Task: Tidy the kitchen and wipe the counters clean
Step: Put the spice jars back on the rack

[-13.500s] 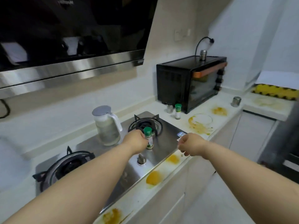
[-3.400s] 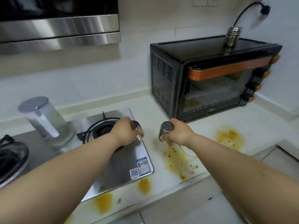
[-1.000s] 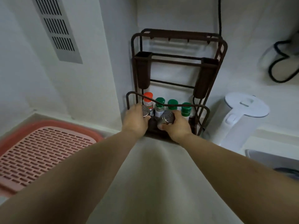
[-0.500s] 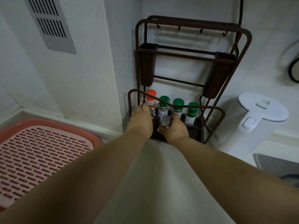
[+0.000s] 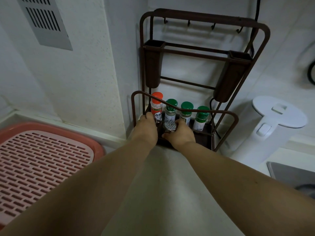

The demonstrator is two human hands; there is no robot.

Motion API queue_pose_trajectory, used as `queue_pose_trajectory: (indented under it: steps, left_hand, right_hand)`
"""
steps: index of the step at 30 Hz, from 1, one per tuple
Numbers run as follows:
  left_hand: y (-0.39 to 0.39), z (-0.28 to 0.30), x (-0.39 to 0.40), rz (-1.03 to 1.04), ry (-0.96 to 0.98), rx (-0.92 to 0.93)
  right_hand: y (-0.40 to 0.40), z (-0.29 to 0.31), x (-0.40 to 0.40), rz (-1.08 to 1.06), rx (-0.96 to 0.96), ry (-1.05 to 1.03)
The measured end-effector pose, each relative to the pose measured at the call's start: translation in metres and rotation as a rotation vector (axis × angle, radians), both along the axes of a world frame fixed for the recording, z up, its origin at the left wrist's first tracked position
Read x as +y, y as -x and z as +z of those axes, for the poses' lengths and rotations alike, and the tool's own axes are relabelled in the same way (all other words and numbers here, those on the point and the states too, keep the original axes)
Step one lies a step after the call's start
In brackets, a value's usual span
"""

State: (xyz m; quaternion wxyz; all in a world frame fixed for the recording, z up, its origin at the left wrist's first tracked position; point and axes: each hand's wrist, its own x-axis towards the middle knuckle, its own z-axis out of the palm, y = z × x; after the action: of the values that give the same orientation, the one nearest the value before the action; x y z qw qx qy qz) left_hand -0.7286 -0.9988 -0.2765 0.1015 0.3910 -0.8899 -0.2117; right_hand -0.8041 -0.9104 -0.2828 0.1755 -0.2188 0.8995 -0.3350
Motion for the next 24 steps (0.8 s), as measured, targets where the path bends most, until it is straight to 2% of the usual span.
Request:
queue_pose_trajectory:
  steps: [10, 14, 18, 24]
  left_hand:
    - [-0.014, -0.002, 0.007, -0.043, 0.036, 0.034]
    - [-0.027, 0.007, 0.018, -0.061, 0.115, 0.033]
    - [-0.045, 0.026, 0.043, -0.09, 0.119, -0.044]
    - [-0.059, 0.086, 0.111, -0.21, 0.159, -0.007]
  right_hand:
    - [-0.014, 0.013, 0.013, 0.011, 0.047, -0.012]
    - [-0.023, 0.029, 0.033, 0.051, 0.105, -0.048]
    - [-0.033, 0.057, 0.072, 0.109, 0.134, -0.097]
    - [-0.049, 0.115, 0.149, 0.079, 0.207, -0.06]
